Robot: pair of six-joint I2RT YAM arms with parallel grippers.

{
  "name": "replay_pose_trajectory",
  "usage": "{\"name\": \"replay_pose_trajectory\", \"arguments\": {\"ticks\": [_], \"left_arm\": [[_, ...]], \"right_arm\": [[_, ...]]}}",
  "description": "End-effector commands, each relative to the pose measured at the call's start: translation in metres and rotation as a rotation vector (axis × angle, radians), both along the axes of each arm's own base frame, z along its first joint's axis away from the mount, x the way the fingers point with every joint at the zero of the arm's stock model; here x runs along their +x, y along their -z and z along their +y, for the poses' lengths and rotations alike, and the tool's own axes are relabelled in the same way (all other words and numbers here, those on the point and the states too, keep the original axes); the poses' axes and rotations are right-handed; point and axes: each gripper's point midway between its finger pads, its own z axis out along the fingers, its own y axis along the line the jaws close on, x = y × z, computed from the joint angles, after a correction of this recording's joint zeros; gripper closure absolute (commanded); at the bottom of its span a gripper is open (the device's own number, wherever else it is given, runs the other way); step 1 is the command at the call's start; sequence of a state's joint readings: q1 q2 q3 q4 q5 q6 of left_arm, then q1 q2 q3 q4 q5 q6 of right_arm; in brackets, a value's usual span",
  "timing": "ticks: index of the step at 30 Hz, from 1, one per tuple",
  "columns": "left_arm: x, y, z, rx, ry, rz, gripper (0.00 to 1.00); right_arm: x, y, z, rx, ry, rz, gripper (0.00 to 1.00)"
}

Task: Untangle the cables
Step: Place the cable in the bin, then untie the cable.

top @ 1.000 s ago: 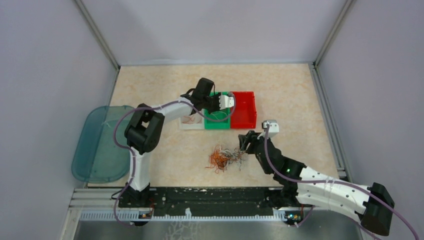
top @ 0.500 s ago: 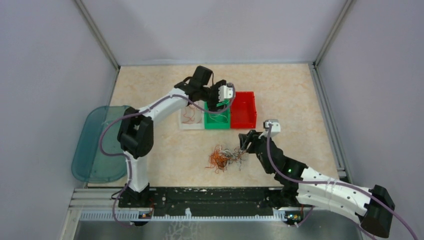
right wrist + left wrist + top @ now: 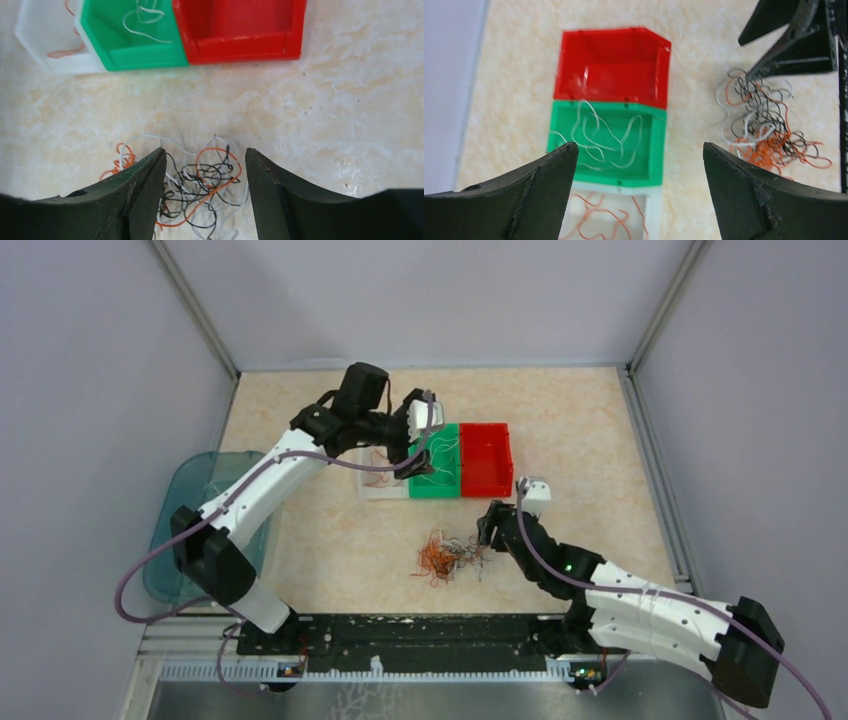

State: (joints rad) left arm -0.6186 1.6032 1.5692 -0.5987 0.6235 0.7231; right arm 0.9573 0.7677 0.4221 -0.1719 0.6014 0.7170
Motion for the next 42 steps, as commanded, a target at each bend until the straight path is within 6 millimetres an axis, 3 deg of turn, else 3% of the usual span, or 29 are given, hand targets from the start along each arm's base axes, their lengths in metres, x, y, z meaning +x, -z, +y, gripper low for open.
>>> {"name": "replay_pose_trajectory", "arguments": {"ticks": [1, 8, 19, 28, 30, 31, 35, 39, 42], "left_arm": [[-0.025, 0.044, 0.033, 0.152, -0.075, 0.128, 0.00], [-0.038, 0.045, 0.054, 0.155, -0.111, 0.062, 0.00], [-0.055, 0.044, 0.053, 0.120, -0.049, 0.063, 0.00], [-0.062, 0.044, 0.052, 0.122, -0.013, 0.075, 0.00], [-0.063, 0.042, 0.051, 0.118, -0.008, 0.073, 0.00], [-0.064, 0.042, 0.050, 0.117, -0.005, 0.074, 0.00], [-0.065, 0.041, 0.049, 0.116, -0.002, 0.071, 0.00], [-0.068, 0.039, 0.048, 0.101, 0.004, 0.083, 0.00], [-0.074, 0.031, 0.044, 0.065, 0.019, 0.098, 0.00]], "right_arm": [[-0.005, 0.014, -0.003, -0.018, 0.020, 0.089, 0.39], [-0.010, 0.037, -0.005, -0.038, 0.040, 0.164, 0.46], [-0.034, 0.034, 0.000, 0.110, -0.019, 0.218, 0.52], [-0.044, 0.043, 0.001, 0.083, -0.065, 0.257, 0.59], [-0.043, 0.045, -0.001, 0.066, -0.060, 0.252, 0.65], [-0.041, 0.045, -0.002, 0.061, -0.053, 0.245, 0.74], [-0.032, 0.029, 0.001, 0.069, -0.058, 0.185, 1.00], [-0.023, -0.008, 0.007, 0.063, -0.093, 0.107, 1.00], [-0.021, -0.049, 0.017, 0.087, -0.149, 0.052, 1.00]]}}
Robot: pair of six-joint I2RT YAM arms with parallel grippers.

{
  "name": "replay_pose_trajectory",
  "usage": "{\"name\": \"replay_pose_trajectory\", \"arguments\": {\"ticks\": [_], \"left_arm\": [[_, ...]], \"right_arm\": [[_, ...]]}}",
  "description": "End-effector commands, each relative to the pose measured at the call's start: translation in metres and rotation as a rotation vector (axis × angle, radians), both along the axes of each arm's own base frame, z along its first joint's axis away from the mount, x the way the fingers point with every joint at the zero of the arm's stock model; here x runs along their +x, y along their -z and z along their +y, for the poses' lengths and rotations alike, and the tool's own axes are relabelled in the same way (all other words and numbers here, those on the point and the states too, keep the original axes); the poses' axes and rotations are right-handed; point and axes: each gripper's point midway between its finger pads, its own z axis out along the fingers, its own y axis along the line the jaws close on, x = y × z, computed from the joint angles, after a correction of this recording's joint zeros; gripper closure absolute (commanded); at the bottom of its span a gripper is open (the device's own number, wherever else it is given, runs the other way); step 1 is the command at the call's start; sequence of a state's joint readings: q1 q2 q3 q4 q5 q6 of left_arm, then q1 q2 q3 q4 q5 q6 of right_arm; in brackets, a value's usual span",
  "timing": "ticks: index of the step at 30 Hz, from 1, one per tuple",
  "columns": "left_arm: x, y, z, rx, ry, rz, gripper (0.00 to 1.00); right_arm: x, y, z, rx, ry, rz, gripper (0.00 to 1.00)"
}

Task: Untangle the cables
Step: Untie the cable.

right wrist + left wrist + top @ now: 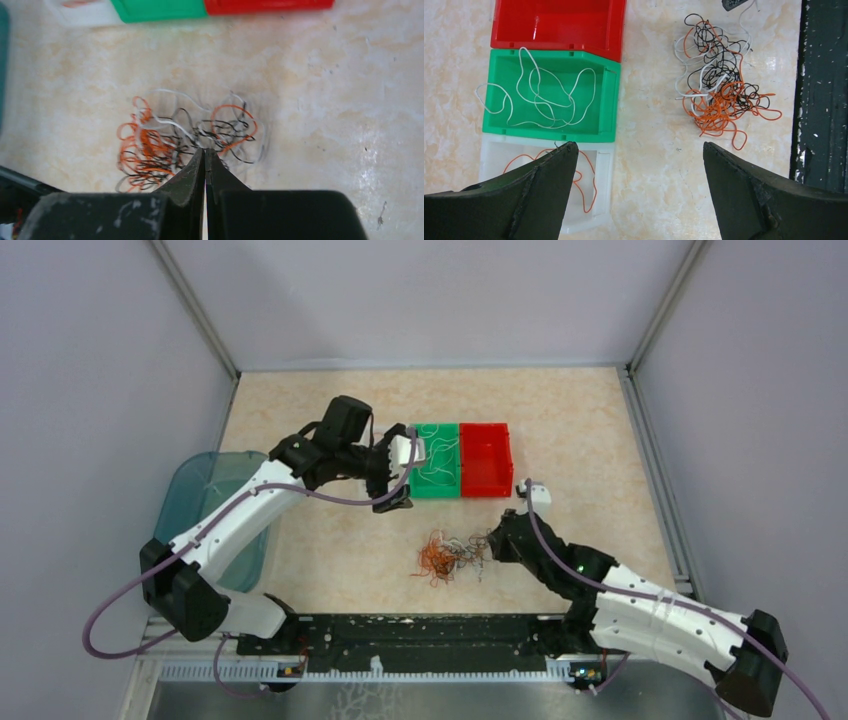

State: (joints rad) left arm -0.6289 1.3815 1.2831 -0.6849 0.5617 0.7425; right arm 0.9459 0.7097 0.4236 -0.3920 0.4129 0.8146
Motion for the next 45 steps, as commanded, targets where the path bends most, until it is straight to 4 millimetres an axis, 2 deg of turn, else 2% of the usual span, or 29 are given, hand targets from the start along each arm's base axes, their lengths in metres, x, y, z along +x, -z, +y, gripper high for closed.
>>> {"name": "replay_pose_trajectory", "arguments": {"ticks": [1, 3, 5, 6, 7, 9, 10, 15, 20, 24, 28, 31, 35, 40, 42, 45], "left_arm": [[-0.017, -0.019, -0.009, -0.076, 0.053, 0.026, 0.00], [-0.027, -0.022, -0.011, -0.103, 0.087, 0.045, 0.00], [-0.037, -0.021, -0.013, -0.120, 0.119, 0.066, 0.00], [-0.040, -0.018, -0.014, -0.120, 0.130, 0.069, 0.00], [-0.042, -0.017, -0.014, -0.116, 0.136, 0.068, 0.00], [-0.044, -0.011, -0.014, -0.104, 0.139, 0.068, 0.00], [-0.044, -0.008, -0.013, -0.096, 0.138, 0.067, 0.00], [-0.046, 0.010, -0.009, -0.043, 0.172, 0.034, 0.00], [-0.048, 0.012, -0.006, -0.023, 0.197, 0.012, 0.00], [-0.050, 0.013, -0.006, -0.022, 0.206, 0.011, 0.00], [-0.050, 0.012, -0.005, -0.019, 0.207, 0.008, 0.00], [-0.049, 0.011, -0.005, -0.018, 0.204, 0.005, 0.00], [-0.048, 0.012, -0.004, -0.012, 0.200, 0.001, 0.00], [-0.048, 0.012, -0.004, -0.011, 0.201, 0.001, 0.00], [-0.049, 0.010, -0.006, -0.020, 0.203, 0.009, 0.00], [-0.049, 0.002, -0.011, -0.047, 0.197, 0.025, 0.00]], "right_arm": [[0.017, -0.093, 0.023, 0.113, -0.069, -0.171, 1.00], [0.014, -0.119, 0.036, 0.168, -0.131, -0.205, 1.00], [0.015, -0.135, 0.039, 0.183, -0.144, -0.215, 1.00], [0.016, -0.137, 0.038, 0.171, -0.141, -0.214, 0.97], [0.017, -0.135, 0.035, 0.144, -0.128, -0.203, 0.83], [0.019, -0.115, 0.025, 0.073, -0.087, -0.163, 0.63], [0.018, -0.102, 0.020, 0.044, -0.066, -0.136, 0.57], [0.006, -0.040, 0.001, -0.031, -0.003, -0.012, 0.45], [-0.014, -0.004, 0.002, 0.034, -0.045, 0.047, 0.35], [-0.017, 0.016, 0.000, 0.051, -0.030, 0.064, 0.38], [-0.007, 0.025, 0.001, 0.032, 0.001, 0.046, 0.44], [0.001, 0.030, 0.003, 0.003, 0.017, 0.035, 0.54], [0.007, 0.031, 0.008, 0.011, 0.023, 0.021, 0.74], [0.008, 0.011, 0.007, 0.031, 0.023, -0.009, 0.98], [0.008, -0.005, 0.007, 0.043, 0.016, -0.029, 1.00], [0.009, -0.044, 0.014, 0.101, -0.023, -0.090, 1.00]]}}
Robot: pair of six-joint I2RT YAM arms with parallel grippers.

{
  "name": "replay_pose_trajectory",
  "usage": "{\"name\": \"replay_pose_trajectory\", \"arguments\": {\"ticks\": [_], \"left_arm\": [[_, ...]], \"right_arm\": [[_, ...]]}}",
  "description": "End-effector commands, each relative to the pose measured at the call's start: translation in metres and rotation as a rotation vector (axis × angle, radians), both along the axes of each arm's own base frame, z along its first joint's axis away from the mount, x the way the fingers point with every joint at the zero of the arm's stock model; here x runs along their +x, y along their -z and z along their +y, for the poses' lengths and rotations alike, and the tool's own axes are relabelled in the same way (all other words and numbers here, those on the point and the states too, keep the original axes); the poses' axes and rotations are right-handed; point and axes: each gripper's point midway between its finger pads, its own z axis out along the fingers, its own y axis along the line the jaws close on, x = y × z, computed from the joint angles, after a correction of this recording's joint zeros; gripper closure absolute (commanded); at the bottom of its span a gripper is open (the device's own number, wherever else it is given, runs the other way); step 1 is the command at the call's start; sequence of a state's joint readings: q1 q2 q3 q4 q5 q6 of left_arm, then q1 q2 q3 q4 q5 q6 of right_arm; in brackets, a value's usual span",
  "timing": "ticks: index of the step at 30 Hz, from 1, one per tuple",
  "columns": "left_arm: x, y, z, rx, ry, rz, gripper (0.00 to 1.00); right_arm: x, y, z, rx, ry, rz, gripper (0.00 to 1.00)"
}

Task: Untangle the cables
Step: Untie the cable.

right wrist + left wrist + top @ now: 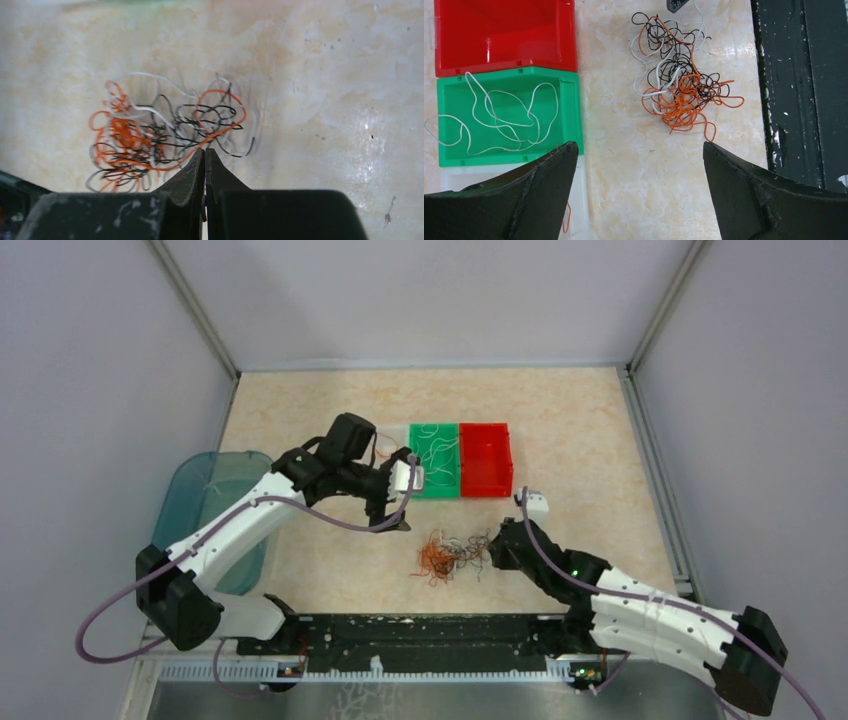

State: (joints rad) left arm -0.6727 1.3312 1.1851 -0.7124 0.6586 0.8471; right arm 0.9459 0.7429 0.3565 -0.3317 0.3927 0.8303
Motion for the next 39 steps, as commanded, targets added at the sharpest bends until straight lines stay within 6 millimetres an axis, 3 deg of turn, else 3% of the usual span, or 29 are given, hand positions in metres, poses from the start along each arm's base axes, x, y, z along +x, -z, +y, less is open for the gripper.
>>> {"name": "replay_pose_trajectory", "arguments": {"ticks": [1, 11, 16, 23, 32, 34, 37, 39], "left_arm": [[-0.007, -0.021, -0.009, -0.060, 0.023, 0.013, 0.01], [-0.033, -0.060, -0.025, -0.231, 0.071, 0.088, 0.01], [-0.050, -0.069, -0.038, -0.307, 0.070, 0.173, 0.03], [-0.066, -0.073, -0.052, -0.344, 0.094, 0.226, 0.14], [-0.060, -0.073, -0.053, -0.342, 0.077, 0.187, 0.42], [-0.057, -0.078, -0.053, -0.357, 0.067, 0.161, 0.56], [-0.051, -0.082, -0.052, -0.370, 0.042, 0.118, 0.89], [-0.049, -0.087, -0.051, -0.377, 0.037, 0.093, 0.99]], "right_arm": [[0.014, -0.086, 0.017, 0.147, -0.030, -0.154, 1.00], [0.017, -0.237, 0.072, 0.477, -0.213, -0.371, 1.00], [0.019, -0.289, 0.095, 0.591, -0.268, -0.436, 1.00], [0.025, -0.330, 0.111, 0.677, -0.300, -0.510, 1.00], [0.026, -0.363, 0.120, 0.729, -0.330, -0.580, 1.00], [0.026, -0.365, 0.120, 0.738, -0.336, -0.587, 1.00], [0.024, -0.366, 0.119, 0.744, -0.338, -0.591, 1.00], [0.026, -0.361, 0.117, 0.731, -0.326, -0.585, 1.00]]}}
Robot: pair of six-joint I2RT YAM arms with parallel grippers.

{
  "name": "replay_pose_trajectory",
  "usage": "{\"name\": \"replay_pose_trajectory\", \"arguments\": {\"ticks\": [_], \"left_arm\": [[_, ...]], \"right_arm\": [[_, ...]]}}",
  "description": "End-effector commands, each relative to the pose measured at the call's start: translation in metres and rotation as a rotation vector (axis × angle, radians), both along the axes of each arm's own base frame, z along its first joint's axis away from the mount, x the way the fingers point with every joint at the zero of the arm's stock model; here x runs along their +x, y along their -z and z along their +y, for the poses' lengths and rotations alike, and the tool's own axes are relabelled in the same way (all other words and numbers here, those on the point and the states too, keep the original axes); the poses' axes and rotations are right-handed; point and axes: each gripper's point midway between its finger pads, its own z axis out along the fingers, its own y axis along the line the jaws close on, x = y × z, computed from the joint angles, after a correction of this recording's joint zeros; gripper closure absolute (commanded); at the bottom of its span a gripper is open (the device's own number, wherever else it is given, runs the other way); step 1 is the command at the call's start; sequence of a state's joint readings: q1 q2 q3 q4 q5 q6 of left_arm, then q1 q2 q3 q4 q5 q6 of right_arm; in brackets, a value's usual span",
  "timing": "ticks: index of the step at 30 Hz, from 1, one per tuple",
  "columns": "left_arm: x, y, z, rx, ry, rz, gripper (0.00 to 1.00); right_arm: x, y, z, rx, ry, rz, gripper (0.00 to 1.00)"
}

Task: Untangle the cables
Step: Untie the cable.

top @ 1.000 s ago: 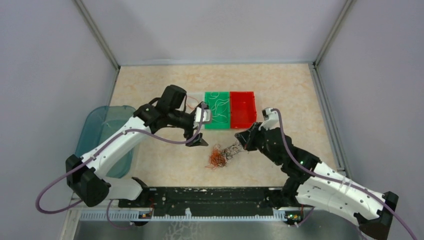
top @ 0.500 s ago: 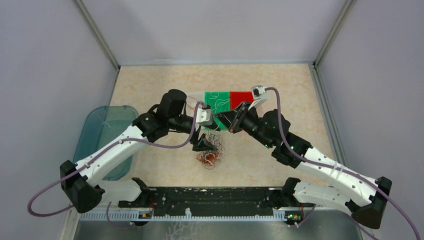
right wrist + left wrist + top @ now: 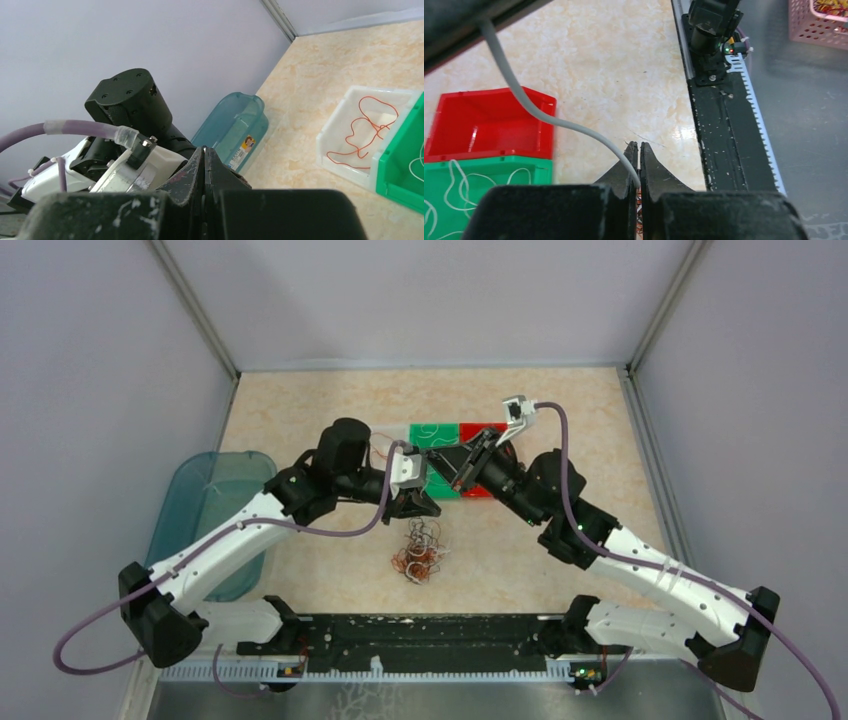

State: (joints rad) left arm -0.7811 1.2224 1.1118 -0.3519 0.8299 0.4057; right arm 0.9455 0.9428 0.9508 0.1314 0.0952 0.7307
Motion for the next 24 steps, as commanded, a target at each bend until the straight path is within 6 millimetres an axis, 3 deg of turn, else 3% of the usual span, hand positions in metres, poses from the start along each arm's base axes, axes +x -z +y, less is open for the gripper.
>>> {"name": "replay_pose_trajectory", "arguments": {"ticks": [1, 4, 9, 10, 12, 15, 20, 24], "left_arm": [[0.003, -0.021, 0.002, -0.048, -0.025, -0.079, 1.00], [0.001, -0.039, 0.004, -0.059, -0.014, -0.115, 1.00], [0.003, -0.076, 0.009, -0.098, -0.041, -0.180, 1.00], [0.003, -0.084, 0.010, -0.110, -0.049, -0.197, 1.00], [0.004, -0.097, 0.012, -0.131, -0.061, -0.224, 1.00], [0.004, -0.114, 0.013, -0.157, -0.075, -0.242, 1.00], [0.007, -0.144, 0.011, -0.216, -0.087, -0.287, 1.00], [0.011, -0.166, 0.006, -0.250, -0.093, -0.300, 1.00]], "right_arm": [[-0.003, -0.035, -0.010, 0.071, 0.015, -0.077, 1.00], [0.001, -0.017, -0.020, 0.028, 0.065, -0.067, 0.64], [0.002, 0.031, -0.049, -0.050, 0.162, -0.048, 0.40], [0.002, 0.049, -0.054, -0.076, 0.174, -0.038, 0.36], [-0.003, 0.070, -0.066, -0.097, 0.192, -0.032, 0.33], [-0.017, 0.090, -0.069, -0.107, 0.135, -0.094, 0.32], [-0.045, 0.073, -0.051, -0.066, -0.034, -0.324, 0.31], [-0.041, 0.054, -0.026, -0.113, -0.093, -0.425, 0.30]]}}
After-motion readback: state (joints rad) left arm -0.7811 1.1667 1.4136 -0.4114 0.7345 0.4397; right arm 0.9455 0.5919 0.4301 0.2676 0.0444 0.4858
